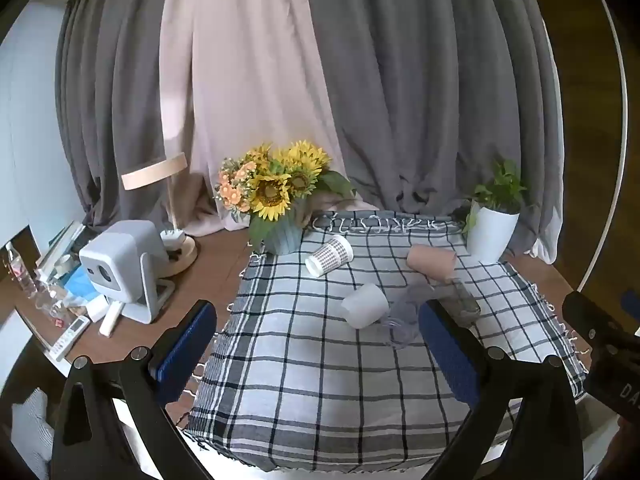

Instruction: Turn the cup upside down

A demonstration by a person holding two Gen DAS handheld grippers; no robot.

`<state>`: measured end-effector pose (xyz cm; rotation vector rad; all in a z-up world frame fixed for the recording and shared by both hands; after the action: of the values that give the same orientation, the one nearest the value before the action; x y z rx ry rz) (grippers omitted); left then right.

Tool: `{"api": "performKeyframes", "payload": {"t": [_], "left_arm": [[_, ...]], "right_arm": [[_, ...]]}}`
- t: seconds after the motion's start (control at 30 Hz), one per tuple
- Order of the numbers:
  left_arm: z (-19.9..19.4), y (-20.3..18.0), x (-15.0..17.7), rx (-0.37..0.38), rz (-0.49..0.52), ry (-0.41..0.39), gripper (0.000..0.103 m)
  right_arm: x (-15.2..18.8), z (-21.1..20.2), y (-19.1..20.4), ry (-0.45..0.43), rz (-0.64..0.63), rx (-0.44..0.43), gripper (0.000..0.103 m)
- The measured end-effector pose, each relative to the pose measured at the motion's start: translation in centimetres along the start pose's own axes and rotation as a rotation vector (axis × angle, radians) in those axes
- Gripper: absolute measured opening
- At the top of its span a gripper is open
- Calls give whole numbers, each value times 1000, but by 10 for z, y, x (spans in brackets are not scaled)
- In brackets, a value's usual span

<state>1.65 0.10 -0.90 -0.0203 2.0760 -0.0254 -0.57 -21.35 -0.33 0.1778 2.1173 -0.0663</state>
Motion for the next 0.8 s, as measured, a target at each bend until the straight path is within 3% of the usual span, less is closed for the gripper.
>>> {"api": "performKeyframes", "payload": {"t": [0.8], "left_arm": [[3,-7,-17,-1,26,-16,103]], "right_arm": [[-5,-5,-1,-45,43,-14,102]]}}
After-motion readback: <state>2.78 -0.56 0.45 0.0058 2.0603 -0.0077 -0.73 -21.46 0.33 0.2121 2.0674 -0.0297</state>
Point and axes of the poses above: each gripper's, at about its wrist camera, not at the fingertips, and z roughly the way its jaws point, y to its left, x to its underside, the point moved 2 cm from there along z, roughly the way its jaws point, and after that the axes turned 2 degrees about -z, right-handed, at the moved point
